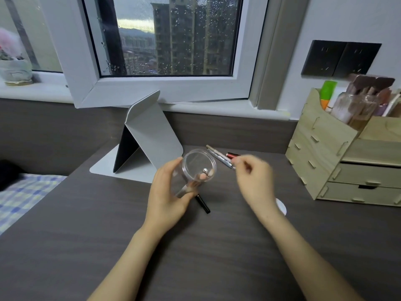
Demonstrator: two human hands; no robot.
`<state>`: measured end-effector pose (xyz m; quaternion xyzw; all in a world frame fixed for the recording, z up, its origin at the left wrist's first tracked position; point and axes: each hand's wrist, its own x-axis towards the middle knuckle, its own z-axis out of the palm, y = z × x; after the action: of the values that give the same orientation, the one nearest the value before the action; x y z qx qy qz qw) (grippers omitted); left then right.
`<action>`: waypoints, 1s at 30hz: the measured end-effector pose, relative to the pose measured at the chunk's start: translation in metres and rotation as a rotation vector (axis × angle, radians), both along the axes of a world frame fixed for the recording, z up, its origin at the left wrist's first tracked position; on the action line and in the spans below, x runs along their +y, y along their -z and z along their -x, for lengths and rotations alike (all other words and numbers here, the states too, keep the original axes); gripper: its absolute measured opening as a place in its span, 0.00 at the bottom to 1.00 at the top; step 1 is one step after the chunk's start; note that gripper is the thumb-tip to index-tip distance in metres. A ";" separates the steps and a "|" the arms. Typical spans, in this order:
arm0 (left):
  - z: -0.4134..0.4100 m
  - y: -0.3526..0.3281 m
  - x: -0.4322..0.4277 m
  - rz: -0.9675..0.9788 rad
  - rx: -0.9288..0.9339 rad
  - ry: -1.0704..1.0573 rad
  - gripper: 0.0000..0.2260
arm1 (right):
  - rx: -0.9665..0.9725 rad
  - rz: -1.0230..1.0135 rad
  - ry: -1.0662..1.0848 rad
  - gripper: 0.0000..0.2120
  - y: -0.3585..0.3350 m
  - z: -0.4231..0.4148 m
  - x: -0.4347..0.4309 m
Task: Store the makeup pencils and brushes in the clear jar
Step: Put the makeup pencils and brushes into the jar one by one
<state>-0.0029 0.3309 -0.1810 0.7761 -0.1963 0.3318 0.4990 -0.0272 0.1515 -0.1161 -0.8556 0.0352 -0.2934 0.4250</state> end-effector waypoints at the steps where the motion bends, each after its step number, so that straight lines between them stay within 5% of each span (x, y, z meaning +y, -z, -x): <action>1: -0.001 0.001 0.001 0.031 0.025 0.003 0.39 | 0.140 0.118 0.001 0.08 0.012 -0.002 0.003; 4: -0.003 0.003 0.003 0.076 0.064 0.023 0.40 | 0.431 0.397 -0.137 0.19 0.045 -0.004 0.020; 7: -0.004 0.004 0.002 0.095 0.079 0.031 0.38 | 0.468 0.502 -0.140 0.26 0.057 -0.015 0.033; 15: -0.003 0.001 0.001 0.082 0.054 0.024 0.36 | 0.552 0.605 -0.184 0.14 0.052 -0.040 0.052; 22: -0.004 0.002 0.000 0.057 0.033 0.011 0.38 | 0.252 -0.485 -0.204 0.06 0.019 -0.017 0.016; 26: -0.004 0.003 0.000 -0.008 -0.013 -0.008 0.39 | 0.012 -0.720 -0.313 0.13 -0.012 0.009 -0.001; 30: -0.001 0.002 -0.002 -0.037 -0.022 -0.003 0.39 | -0.178 -0.748 -0.373 0.13 -0.036 0.029 -0.005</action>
<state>-0.0015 0.3294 -0.1830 0.7819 -0.2067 0.3375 0.4818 -0.0563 0.1464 -0.0804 -0.6057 -0.0532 -0.2511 0.7532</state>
